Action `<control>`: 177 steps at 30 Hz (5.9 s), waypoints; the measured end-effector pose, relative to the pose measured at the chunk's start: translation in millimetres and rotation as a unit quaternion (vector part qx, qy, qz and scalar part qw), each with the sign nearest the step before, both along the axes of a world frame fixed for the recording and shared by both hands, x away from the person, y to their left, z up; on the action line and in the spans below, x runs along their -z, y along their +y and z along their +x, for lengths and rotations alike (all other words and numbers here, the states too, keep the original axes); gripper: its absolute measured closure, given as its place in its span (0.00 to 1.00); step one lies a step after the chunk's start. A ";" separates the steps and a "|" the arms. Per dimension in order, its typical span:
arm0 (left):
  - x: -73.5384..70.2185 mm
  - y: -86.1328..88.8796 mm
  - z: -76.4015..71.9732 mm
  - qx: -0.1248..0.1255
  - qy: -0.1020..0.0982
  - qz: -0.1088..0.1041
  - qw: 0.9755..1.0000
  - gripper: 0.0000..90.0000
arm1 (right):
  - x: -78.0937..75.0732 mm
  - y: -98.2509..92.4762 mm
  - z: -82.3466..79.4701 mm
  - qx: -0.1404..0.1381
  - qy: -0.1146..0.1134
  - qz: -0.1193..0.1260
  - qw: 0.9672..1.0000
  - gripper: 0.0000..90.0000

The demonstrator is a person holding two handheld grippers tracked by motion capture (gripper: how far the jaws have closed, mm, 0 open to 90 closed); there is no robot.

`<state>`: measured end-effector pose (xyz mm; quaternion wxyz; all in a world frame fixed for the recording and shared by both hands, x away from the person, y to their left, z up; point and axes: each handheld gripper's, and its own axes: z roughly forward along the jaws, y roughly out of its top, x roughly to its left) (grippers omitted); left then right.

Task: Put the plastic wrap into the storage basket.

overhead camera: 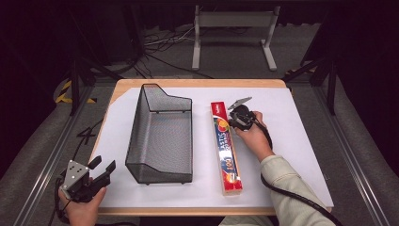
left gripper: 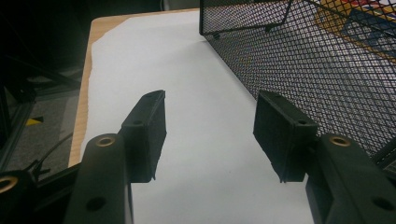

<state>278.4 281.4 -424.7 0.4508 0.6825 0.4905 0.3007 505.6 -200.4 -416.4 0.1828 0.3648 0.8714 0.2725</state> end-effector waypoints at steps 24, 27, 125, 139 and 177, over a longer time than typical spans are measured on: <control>-0.4 -2.6 1.2 0.000 0.000 0.002 1.000 0.50 | -63.7 7.9 -118.3 -0.106 -0.047 0.032 0.993 1.00; -0.8 -2.6 0.9 0.000 0.000 0.001 1.000 0.50 | -66.7 13.9 -136.1 -0.128 -0.045 0.045 0.990 1.00; 0.5 -10.2 14.2 0.017 0.002 0.001 1.000 0.50 | -58.3 -82.1 -192.3 0.019 -0.029 0.233 0.972 0.48; 0.4 -8.8 14.2 0.015 0.002 -0.005 1.000 0.49 | -83.4 -71.8 -144.2 0.086 -0.041 0.177 0.980 0.27; 1.3 -6.7 12.0 0.010 0.002 -0.002 1.000 0.49 | -7.1 -39.7 -54.5 0.128 0.111 0.023 0.985 0.24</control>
